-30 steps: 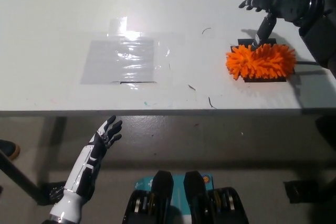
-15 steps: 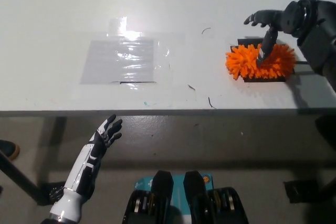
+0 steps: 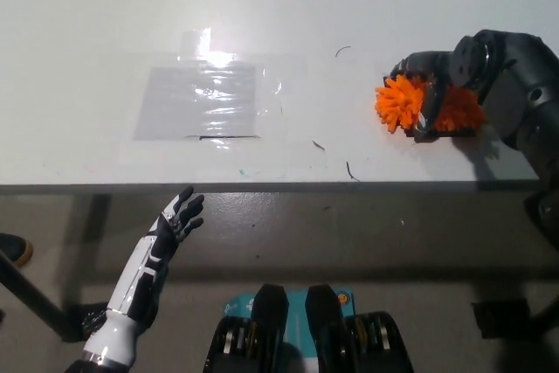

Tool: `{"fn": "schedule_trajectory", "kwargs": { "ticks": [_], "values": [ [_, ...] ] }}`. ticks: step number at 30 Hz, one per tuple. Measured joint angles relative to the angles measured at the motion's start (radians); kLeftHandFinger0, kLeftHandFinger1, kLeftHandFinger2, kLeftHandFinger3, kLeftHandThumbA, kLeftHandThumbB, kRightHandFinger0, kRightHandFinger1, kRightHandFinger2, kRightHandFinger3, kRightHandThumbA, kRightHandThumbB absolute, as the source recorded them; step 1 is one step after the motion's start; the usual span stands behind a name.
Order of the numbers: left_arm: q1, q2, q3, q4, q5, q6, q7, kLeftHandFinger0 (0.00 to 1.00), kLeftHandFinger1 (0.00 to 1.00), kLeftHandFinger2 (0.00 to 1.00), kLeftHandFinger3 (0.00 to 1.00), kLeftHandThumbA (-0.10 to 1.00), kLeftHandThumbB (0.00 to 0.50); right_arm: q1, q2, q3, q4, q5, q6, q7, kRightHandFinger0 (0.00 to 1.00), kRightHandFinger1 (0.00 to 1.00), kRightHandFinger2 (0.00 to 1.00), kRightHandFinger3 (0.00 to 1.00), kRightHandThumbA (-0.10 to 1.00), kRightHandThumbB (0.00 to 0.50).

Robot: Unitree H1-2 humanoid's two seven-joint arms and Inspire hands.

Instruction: The robot uses it right hand to pick up an extended orange duster kept in the middle of the desk and presses its handle against the desk to collapse it

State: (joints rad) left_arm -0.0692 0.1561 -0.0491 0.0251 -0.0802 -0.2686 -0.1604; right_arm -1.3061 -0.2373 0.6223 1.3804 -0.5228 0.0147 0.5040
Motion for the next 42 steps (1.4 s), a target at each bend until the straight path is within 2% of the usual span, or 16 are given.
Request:
{"fn": "schedule_trajectory", "kwargs": {
  "ticks": [1,2,4,5,7,8,13,16,26,30,32,35,37,38,40,42],
  "values": [
    [0.000,0.000,0.000,0.000,0.000,0.000,0.000,1.00,1.00,1.00,1.00,1.00,0.095,0.000,0.002,0.000,0.001,-0.003,0.000,-0.002,1.00,1.00,1.00,1.00,1.00,0.063],
    [0.000,0.000,0.000,0.000,0.000,0.000,0.000,1.00,1.00,1.00,1.00,1.00,0.095,0.000,0.004,0.000,0.004,-0.004,0.000,-0.004,1.00,1.00,1.00,1.00,0.93,0.030],
    [0.000,0.000,0.000,0.000,-0.001,0.000,0.000,1.00,1.00,1.00,1.00,1.00,0.092,0.002,0.007,0.001,0.012,-0.009,0.005,-0.025,1.00,1.00,1.00,1.00,0.14,0.024],
    [0.001,0.000,0.000,0.000,-0.001,0.000,0.000,1.00,1.00,1.00,1.00,1.00,0.093,0.005,0.008,0.004,0.013,-0.013,0.012,-0.043,1.00,1.00,1.00,0.95,0.06,0.008],
    [0.004,0.000,0.000,0.000,-0.001,0.000,0.000,1.00,1.00,1.00,1.00,1.00,0.093,0.014,0.011,0.012,0.015,-0.025,0.024,-0.079,0.99,1.00,1.00,0.91,0.06,0.000],
    [0.005,0.000,0.000,0.000,-0.002,0.000,0.000,1.00,1.00,1.00,1.00,1.00,0.084,0.016,0.011,0.015,0.015,-0.031,0.031,-0.094,0.67,0.74,0.81,1.00,0.07,0.153],
    [0.005,0.000,0.001,0.000,-0.002,0.000,0.000,1.00,1.00,1.00,1.00,1.00,0.093,0.025,0.011,0.066,0.016,-0.071,0.058,-0.185,0.04,0.17,0.35,1.00,-0.09,0.214],
    [0.005,0.000,0.001,0.000,-0.002,0.000,0.000,1.00,1.00,1.00,1.00,1.00,0.094,0.030,0.011,0.086,0.016,-0.090,0.063,-0.236,0.18,0.30,0.46,0.90,-0.10,0.203],
    [0.017,0.000,0.001,-0.002,-0.002,0.001,0.000,1.00,1.00,1.00,1.00,1.00,0.084,0.061,-0.003,0.105,0.016,-0.121,0.062,-0.366,0.16,0.31,0.50,0.83,-0.10,0.200],
    [0.019,0.000,0.000,-0.003,-0.002,0.001,0.000,1.00,1.00,1.00,1.00,1.00,0.081,0.070,-0.009,0.095,0.015,-0.120,0.052,-0.400,0.15,0.28,0.44,0.68,-0.10,0.210],
    [0.022,0.000,0.000,-0.004,-0.003,0.001,0.000,1.00,1.00,1.00,1.00,1.00,0.078,0.075,-0.013,0.089,0.015,-0.120,0.046,-0.419,0.00,0.12,0.32,0.50,-0.10,0.211],
    [0.024,0.002,0.001,-0.004,-0.004,0.001,0.000,1.00,1.00,1.00,1.00,1.00,0.084,0.081,-0.019,0.067,0.014,-0.117,0.031,-0.447,0.08,0.19,0.36,0.60,-0.10,0.261],
    [0.023,0.004,0.001,-0.004,-0.004,0.001,0.000,1.00,1.00,1.00,1.00,1.00,0.075,0.082,-0.021,0.041,0.007,-0.113,0.016,-0.477,0.00,0.08,0.27,0.50,-0.10,0.247],
    [0.023,0.005,0.001,-0.004,-0.004,0.001,0.000,1.00,1.00,1.00,1.00,1.00,0.065,0.082,-0.022,0.033,0.004,-0.112,0.010,-0.490,0.10,0.21,0.39,0.48,-0.10,0.254],
    [0.023,0.007,0.002,-0.004,-0.004,0.001,0.000,1.00,1.00,1.00,1.00,1.00,0.046,0.082,-0.024,0.001,-0.009,-0.110,-0.006,-0.527,0.01,0.03,0.18,0.29,-0.10,0.207],
    [0.023,0.008,0.002,-0.004,-0.004,0.001,0.000,1.00,1.00,1.00,1.00,1.00,0.043,0.082,-0.024,-0.028,-0.026,-0.106,-0.018,-0.560,0.01,0.21,0.53,0.61,-0.10,0.197]
  ]
}}
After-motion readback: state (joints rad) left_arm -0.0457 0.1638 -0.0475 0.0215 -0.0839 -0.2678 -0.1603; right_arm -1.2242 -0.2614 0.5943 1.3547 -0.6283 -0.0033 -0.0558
